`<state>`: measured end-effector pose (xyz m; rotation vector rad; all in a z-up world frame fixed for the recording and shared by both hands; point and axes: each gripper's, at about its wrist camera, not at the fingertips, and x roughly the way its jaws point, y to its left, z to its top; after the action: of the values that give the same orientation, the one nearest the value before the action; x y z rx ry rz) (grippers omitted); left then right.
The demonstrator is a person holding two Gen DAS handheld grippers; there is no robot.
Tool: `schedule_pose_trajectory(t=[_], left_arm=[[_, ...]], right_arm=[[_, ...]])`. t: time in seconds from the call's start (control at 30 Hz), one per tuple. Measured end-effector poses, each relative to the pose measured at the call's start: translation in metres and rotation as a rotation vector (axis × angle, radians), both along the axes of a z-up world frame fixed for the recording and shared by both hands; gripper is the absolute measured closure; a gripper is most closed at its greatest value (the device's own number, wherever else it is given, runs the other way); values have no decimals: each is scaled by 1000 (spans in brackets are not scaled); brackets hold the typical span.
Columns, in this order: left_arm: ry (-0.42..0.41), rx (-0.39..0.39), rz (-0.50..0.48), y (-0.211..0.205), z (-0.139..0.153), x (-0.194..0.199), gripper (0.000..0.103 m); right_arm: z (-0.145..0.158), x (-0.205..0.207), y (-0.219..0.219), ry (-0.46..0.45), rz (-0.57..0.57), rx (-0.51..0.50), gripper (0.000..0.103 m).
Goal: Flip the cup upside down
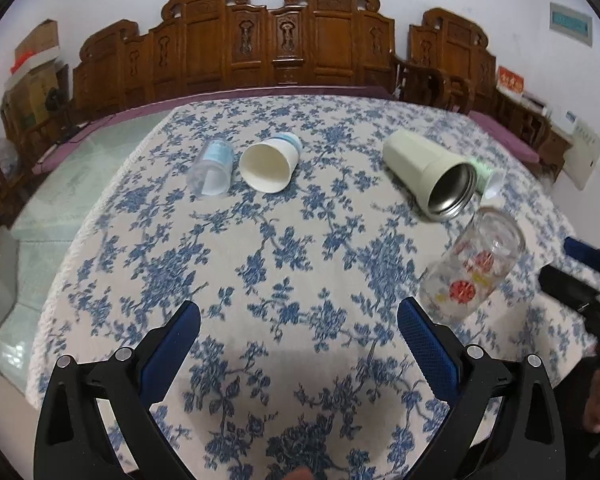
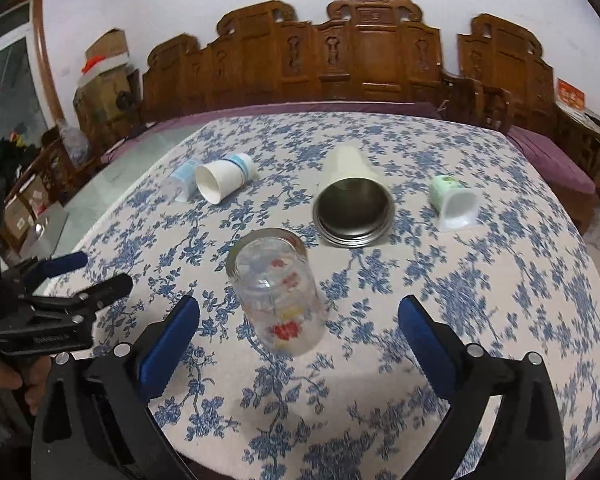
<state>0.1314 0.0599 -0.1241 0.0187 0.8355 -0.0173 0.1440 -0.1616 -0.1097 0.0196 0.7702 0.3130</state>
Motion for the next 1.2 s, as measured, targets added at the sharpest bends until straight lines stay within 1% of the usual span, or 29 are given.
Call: schedule_pose_trajectory(t=[0.07, 0.17, 0.27, 0.47, 0.67, 0.8, 0.87, 0.97, 1.07, 1.2], left_arm=[[16, 11, -1, -5, -1, -7, 8], [36, 7, -11, -12, -1, -17, 8], [28, 9, -23, -19, 5, -30, 8], [-35, -21, -37, -31, 33, -64, 8], [-162, 4, -17, -43, 81, -102, 8], [-249, 1, 12, -43, 110, -123, 8], [-277, 1, 16, -44, 121, -131, 8], [-301, 29, 13, -50, 132, -139, 8], [-309, 32, 12, -52, 135, -144, 8], [-316, 32, 14, -53, 137, -146, 8]], right_arm=[[1, -6, -6, -1, -14, 9, 3], [4, -18, -14, -13, -35, 5, 3], [8, -30, -19, -27, -45, -1, 3], [31, -61, -35, -87, -59, 37, 3], [69, -96, -48, -194, -69, 59, 3], [93, -117, -55, -256, -71, 72, 3], [102, -126, -59, -286, -77, 70, 3], [114, -135, -64, -321, -90, 72, 3], [121, -141, -66, -344, -98, 70, 3], [123, -143, -68, -349, -99, 74, 3]])
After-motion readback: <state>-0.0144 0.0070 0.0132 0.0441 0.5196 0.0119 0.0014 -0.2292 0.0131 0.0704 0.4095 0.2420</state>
